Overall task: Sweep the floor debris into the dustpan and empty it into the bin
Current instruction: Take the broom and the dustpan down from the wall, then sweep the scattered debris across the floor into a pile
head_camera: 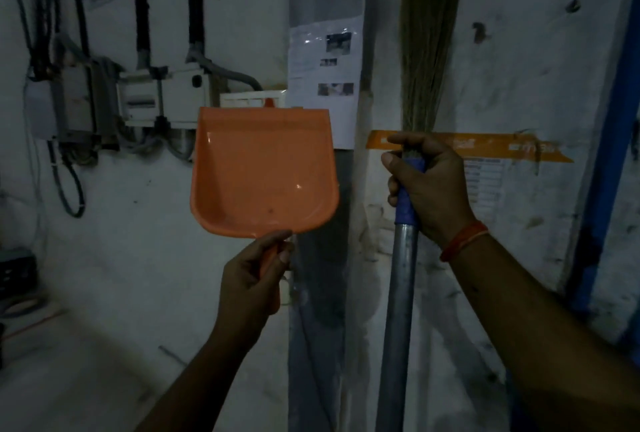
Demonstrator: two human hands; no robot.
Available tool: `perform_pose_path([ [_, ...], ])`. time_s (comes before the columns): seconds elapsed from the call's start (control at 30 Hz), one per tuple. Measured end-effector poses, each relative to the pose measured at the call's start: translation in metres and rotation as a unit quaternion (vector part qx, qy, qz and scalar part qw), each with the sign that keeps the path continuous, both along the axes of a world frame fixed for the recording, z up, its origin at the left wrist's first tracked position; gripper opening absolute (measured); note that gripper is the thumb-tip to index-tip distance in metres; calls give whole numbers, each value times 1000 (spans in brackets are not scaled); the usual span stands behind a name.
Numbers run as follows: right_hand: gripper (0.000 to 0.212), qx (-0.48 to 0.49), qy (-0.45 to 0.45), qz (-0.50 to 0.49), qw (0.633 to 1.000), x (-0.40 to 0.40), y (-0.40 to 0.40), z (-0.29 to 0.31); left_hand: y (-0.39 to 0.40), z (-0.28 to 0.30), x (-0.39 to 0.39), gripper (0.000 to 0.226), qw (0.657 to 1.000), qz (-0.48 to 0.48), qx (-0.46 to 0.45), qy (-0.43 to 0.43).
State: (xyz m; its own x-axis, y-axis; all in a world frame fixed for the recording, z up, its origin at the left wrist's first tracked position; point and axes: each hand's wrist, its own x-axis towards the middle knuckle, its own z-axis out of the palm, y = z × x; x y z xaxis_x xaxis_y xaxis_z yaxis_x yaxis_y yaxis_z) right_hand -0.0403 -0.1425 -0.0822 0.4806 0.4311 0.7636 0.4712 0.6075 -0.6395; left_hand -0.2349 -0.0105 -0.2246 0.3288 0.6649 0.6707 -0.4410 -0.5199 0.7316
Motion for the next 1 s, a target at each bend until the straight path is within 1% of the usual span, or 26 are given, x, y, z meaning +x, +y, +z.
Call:
perform_pose_path([
  [0.13, 23, -29, -7, 44, 999, -57, 32, -18, 16, -22, -71, 30, 999, 33, -25, 7],
  [0.23, 22, -71, -5, 68, 995, -101, 57, -42, 24, -43, -126, 31, 997, 57, -47, 26],
  [0.43, 21, -149, 64, 135, 978, -180, 101, -109, 20, -86, -226, 30, 989, 99, -94, 53],
  [0.6, 20, -228, 77, 157, 958, -219, 120, -176, 14, -115, -292, 29, 980, 135, -123, 78],
  [0.77, 22, -281, 108, 183, 936, -232, 135, -230, 13, -133, -334, 30, 969, 179, -146, 90],
  [0.83, 28, -293, 126, 200, 927, -236, 137, -250, 11, -142, -346, 30, 966, 178, -165, 84],
  [0.9, 41, -296, 148, 210, 920, -239, 139, -270, 8, -151, -358, 31, 964, 180, -170, 93],
  [1.0, 59, -320, 144, 189, 917, -246, 136, -293, 6, -164, -373, 34, 962, 173, -176, 114],
])
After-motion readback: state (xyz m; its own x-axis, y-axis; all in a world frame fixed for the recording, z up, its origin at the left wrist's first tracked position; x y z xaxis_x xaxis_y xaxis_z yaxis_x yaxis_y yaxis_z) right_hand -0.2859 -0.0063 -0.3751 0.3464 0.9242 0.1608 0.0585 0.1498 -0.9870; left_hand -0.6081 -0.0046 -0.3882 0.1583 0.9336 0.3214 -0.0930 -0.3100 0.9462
